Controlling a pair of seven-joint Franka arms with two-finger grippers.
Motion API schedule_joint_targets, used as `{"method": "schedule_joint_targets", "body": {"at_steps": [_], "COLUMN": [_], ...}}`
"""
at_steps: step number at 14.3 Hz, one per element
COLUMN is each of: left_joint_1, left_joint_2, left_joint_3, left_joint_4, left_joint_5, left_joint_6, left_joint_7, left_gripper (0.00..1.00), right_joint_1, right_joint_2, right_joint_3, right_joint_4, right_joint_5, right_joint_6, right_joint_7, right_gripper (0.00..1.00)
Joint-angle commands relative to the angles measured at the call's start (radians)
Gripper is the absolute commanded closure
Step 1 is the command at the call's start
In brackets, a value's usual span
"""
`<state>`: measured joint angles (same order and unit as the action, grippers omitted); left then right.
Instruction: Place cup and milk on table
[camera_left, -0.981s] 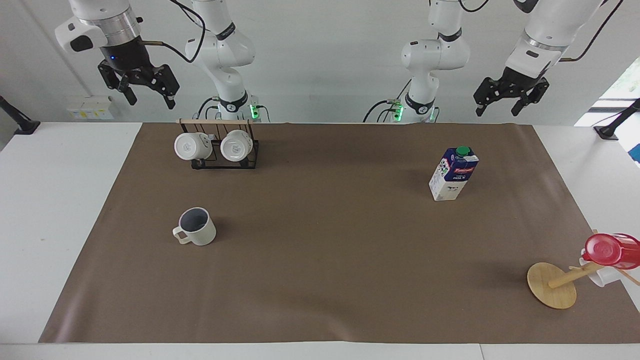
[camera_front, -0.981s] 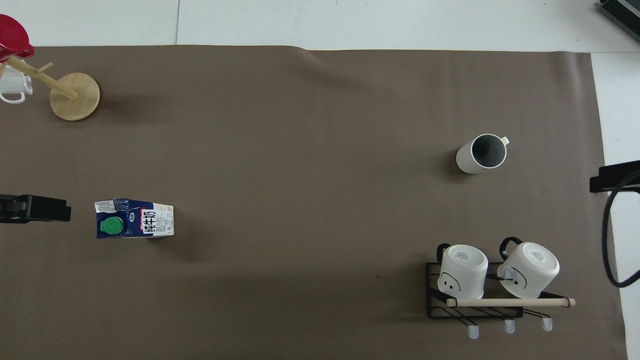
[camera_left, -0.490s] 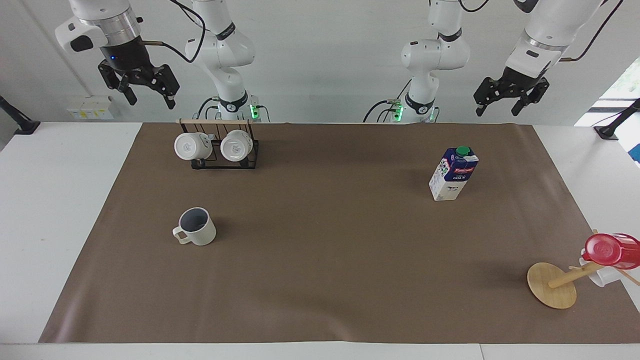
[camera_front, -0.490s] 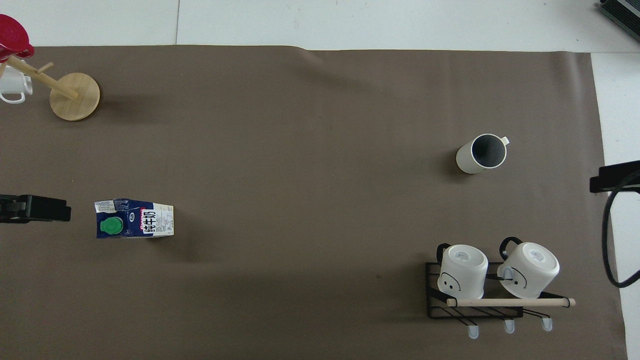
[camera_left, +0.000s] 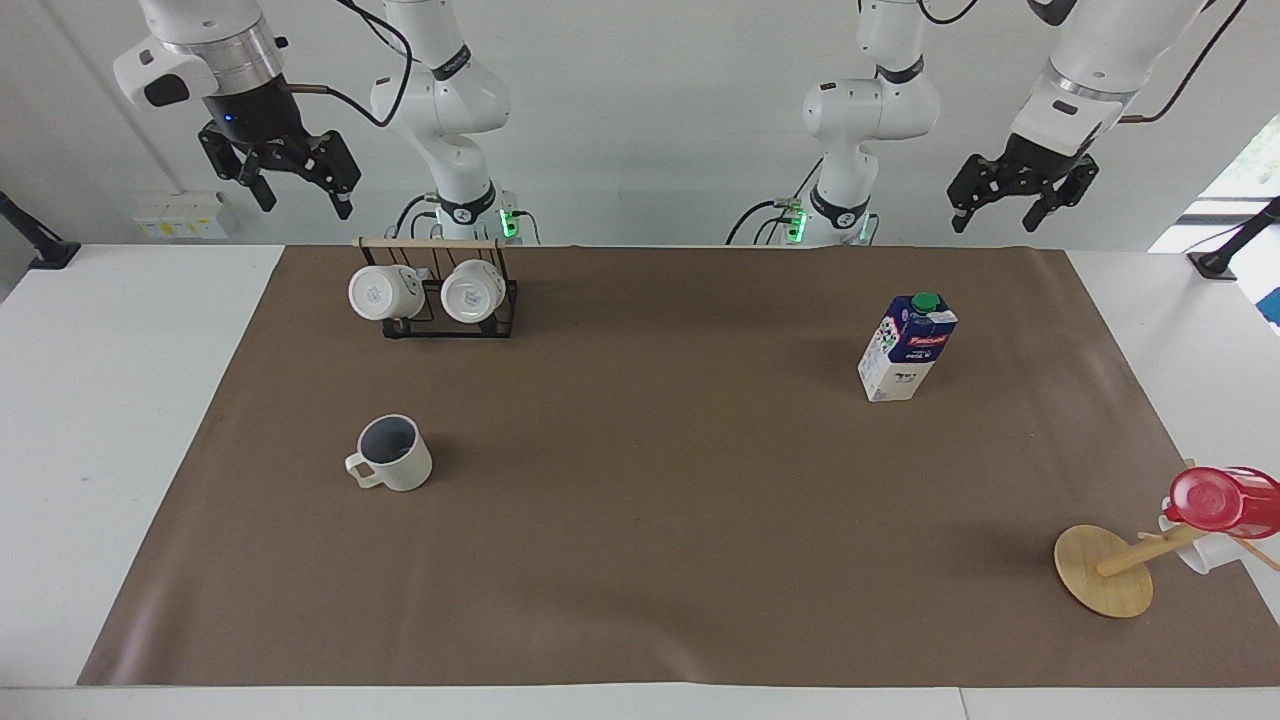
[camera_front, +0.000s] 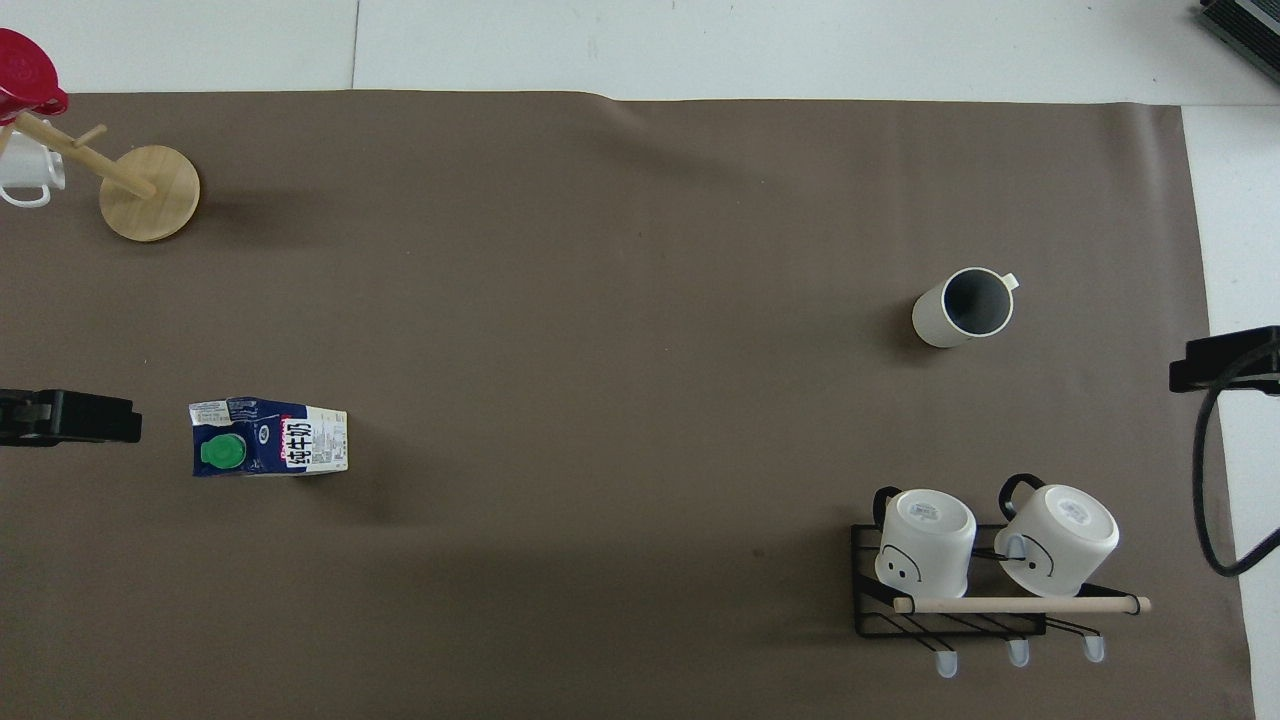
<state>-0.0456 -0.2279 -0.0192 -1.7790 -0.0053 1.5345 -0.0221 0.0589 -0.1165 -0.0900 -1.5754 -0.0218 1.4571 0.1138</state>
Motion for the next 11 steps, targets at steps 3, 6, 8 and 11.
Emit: {"method": "schedule_joint_targets", "body": {"at_steps": [3,6,8,11], "left_joint_1": [0.013,0.013,0.013,0.013], "left_joint_2": [-0.001,0.001,-0.001,-0.001], "left_joint_3": [-0.004,-0.004,-0.004,-0.004], "left_joint_4": [0.013,0.01,0.009,0.004], "left_joint_5": [-0.012,-0.012,-0.012,-0.01], "left_joint_6": [-0.014,-0.016,-0.016,-0.016], "left_joint_7": [0.007,0.007,0.007,0.007], "left_gripper": [0.0,0.0,0.0,0.0], "right_joint_1": [0.001,0.025,0.047,0.065], "right_joint_2": [-0.023,0.012,0.038,0.107], "right_joint_3": [0.003,0.004,0.004,0.004], "right_joint_4": [-0.055,-0.066,-0.069,-0.071], "right_joint_5": [0.011,0.011,0.01,0.01], "right_joint_6": [0.054,0.141,0.186,0.252], "right_joint_7": [0.015,0.06,0.053,0.012], "right_gripper": [0.0,0.0,0.0,0.0]}}
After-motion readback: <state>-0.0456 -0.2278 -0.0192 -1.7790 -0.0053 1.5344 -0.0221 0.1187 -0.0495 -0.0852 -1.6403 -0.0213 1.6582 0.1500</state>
